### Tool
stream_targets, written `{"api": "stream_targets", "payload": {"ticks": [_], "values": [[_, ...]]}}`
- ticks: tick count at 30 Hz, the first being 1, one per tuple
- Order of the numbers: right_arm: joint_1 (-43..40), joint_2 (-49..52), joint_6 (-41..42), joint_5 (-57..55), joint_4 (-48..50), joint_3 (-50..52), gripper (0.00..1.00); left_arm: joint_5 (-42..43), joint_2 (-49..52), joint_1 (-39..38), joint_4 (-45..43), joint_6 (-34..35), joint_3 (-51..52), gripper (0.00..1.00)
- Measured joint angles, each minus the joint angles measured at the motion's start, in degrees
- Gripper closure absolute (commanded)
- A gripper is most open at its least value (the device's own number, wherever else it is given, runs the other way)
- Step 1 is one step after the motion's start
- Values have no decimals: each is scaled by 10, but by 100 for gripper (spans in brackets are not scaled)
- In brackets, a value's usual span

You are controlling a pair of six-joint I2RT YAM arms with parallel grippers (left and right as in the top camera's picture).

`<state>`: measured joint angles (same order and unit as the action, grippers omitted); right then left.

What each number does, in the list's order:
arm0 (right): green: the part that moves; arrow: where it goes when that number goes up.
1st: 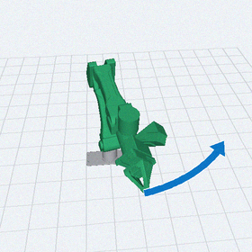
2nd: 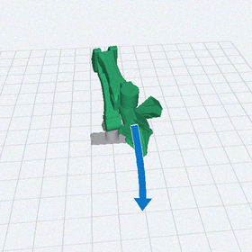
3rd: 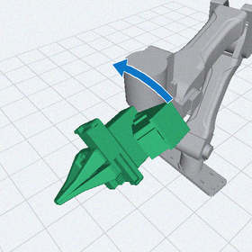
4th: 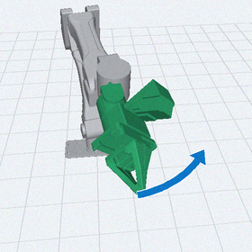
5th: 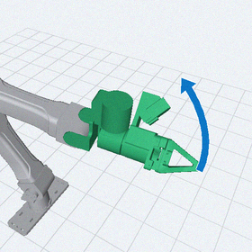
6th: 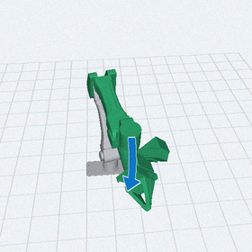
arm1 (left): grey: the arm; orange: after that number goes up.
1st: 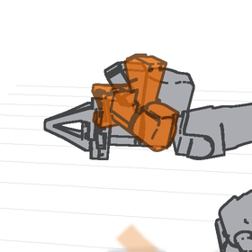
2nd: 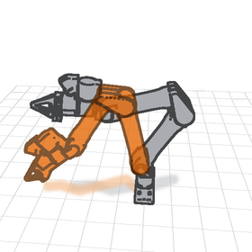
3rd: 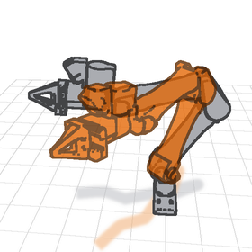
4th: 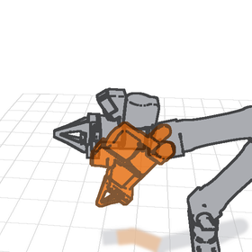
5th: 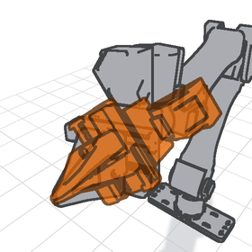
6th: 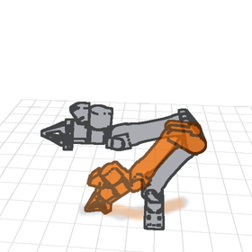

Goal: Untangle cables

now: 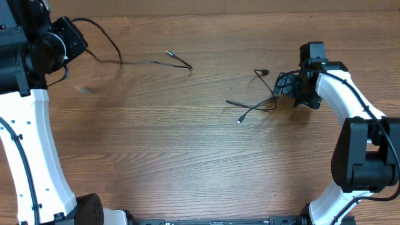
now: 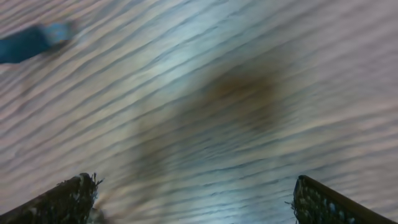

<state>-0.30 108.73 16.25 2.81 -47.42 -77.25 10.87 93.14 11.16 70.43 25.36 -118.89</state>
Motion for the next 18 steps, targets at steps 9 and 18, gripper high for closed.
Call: {"api": "stream_targets", "payload": {"ticks": [9, 18], "values": [[43, -61, -57, 97, 0, -28, 0, 85, 69, -44, -2, -1, 0, 96], [30, -90, 80, 5, -115, -45, 0, 99, 150, -125, 112, -2, -2, 96]]}}
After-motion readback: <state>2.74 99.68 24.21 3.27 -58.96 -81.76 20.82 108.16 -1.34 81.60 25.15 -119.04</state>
